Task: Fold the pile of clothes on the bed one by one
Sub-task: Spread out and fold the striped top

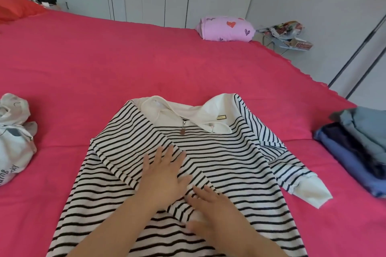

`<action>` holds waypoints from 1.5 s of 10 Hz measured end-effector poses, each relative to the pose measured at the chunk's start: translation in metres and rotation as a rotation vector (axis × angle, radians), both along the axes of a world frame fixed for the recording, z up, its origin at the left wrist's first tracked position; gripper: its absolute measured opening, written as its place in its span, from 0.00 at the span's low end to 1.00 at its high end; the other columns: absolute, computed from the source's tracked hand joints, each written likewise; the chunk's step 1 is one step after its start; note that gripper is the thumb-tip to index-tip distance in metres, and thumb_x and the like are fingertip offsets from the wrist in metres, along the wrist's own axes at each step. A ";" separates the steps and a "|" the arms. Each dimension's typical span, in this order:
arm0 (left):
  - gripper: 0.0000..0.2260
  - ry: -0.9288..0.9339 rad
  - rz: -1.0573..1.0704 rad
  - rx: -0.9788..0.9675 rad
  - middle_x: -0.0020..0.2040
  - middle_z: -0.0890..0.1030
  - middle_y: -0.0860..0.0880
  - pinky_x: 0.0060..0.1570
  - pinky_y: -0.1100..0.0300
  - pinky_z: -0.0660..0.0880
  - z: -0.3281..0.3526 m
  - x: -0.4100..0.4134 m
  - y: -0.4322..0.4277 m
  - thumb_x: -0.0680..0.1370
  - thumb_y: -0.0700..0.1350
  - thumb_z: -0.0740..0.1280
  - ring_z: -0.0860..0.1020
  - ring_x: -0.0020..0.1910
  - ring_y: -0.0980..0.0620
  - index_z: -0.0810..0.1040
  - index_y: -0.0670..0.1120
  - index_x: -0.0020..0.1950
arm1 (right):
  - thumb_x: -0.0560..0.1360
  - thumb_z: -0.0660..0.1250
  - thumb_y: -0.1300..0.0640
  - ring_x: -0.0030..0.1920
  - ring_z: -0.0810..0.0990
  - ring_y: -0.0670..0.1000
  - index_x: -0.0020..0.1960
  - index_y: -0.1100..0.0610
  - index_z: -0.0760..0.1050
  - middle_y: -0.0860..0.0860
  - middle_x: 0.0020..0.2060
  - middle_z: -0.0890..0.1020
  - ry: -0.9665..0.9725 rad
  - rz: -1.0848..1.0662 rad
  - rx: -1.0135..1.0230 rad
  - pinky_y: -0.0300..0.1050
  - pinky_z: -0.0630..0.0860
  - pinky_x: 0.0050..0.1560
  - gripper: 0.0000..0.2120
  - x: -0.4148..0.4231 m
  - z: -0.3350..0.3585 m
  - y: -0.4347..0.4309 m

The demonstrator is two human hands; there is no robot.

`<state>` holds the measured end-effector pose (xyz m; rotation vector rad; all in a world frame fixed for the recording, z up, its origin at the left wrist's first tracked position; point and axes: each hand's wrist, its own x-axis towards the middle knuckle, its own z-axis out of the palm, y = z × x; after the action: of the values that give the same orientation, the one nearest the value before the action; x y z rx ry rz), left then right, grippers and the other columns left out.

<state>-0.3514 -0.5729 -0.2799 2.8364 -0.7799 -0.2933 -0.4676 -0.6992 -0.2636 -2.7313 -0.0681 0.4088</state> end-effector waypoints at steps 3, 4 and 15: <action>0.29 0.058 -0.013 0.104 0.77 0.40 0.49 0.71 0.42 0.37 -0.001 -0.019 -0.046 0.79 0.63 0.45 0.40 0.76 0.45 0.40 0.55 0.76 | 0.78 0.60 0.51 0.65 0.70 0.44 0.67 0.52 0.71 0.45 0.64 0.73 -0.383 -0.414 -0.004 0.22 0.58 0.58 0.18 -0.011 0.024 -0.120; 0.28 -0.019 -0.083 0.022 0.77 0.41 0.50 0.72 0.44 0.39 0.012 -0.023 -0.072 0.80 0.61 0.47 0.41 0.76 0.46 0.41 0.55 0.76 | 0.75 0.64 0.51 0.64 0.71 0.55 0.67 0.55 0.70 0.54 0.63 0.75 -0.395 -0.653 -0.178 0.45 0.68 0.63 0.21 -0.014 0.022 -0.177; 0.31 1.089 0.326 -0.964 0.58 0.81 0.47 0.61 0.50 0.74 0.025 0.011 -0.019 0.64 0.57 0.77 0.78 0.57 0.49 0.75 0.47 0.63 | 0.70 0.58 0.44 0.48 0.72 0.36 0.44 0.36 0.78 0.34 0.42 0.78 -0.488 0.423 -0.192 0.31 0.72 0.54 0.10 -0.015 0.002 -0.006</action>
<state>-0.3401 -0.5924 -0.2551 1.4912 -0.1121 -0.9548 -0.4829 -0.7049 -0.2620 -2.9349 -0.7782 -0.1638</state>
